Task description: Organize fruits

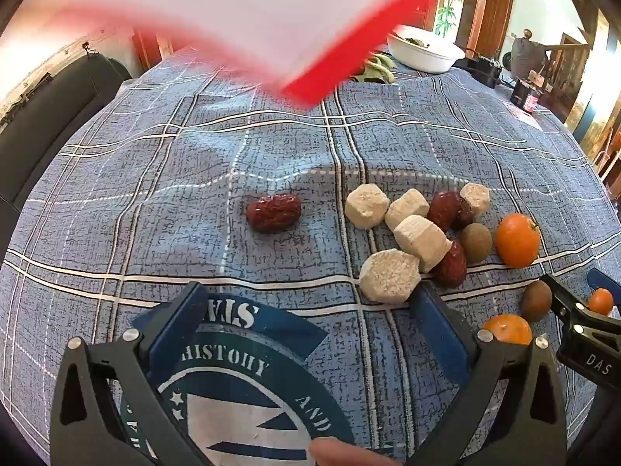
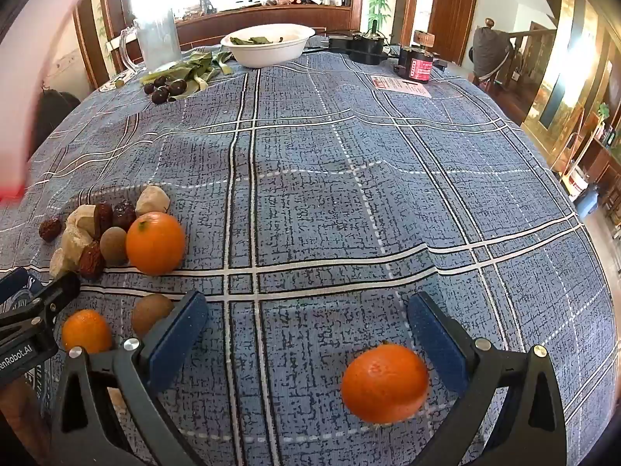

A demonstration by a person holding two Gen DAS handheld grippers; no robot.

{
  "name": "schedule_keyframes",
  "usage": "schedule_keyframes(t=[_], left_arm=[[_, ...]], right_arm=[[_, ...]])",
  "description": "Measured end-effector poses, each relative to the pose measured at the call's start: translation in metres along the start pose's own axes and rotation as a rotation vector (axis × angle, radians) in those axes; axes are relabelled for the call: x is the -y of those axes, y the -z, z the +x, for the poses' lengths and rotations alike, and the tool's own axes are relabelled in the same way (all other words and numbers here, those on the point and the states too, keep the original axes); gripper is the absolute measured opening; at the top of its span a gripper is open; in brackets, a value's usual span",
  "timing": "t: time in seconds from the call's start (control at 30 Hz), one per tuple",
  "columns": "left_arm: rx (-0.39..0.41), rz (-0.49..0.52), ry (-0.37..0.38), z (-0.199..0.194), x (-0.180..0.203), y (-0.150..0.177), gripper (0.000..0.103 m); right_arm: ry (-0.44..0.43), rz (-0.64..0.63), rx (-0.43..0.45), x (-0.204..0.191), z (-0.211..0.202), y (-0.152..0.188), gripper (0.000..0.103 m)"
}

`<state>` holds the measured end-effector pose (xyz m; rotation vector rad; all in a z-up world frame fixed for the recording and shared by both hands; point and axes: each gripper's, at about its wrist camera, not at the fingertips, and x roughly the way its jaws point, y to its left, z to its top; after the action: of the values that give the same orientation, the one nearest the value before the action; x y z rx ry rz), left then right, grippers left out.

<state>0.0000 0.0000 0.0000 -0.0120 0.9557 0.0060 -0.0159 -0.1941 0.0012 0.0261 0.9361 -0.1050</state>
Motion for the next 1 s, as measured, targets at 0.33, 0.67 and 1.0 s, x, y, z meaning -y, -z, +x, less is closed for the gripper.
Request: schedule_keyframes(t=[0.33, 0.67, 1.0], left_arm=[[-0.001, 0.0, 0.001, 0.0, 0.0, 0.0, 0.103], [-0.001, -0.001, 0.001, 0.0001, 0.0, 0.0, 0.103], [-0.002, -0.003, 0.005, 0.0003, -0.0024, -0.0003, 0.103]], right_arm=[[-0.001, 0.0, 0.0, 0.0001, 0.0002, -0.0001, 0.103], [-0.001, 0.0, -0.001, 0.0002, 0.0002, -0.0003, 0.103], [-0.001, 0.0, -0.001, 0.0004, 0.0, -0.0005, 0.103]])
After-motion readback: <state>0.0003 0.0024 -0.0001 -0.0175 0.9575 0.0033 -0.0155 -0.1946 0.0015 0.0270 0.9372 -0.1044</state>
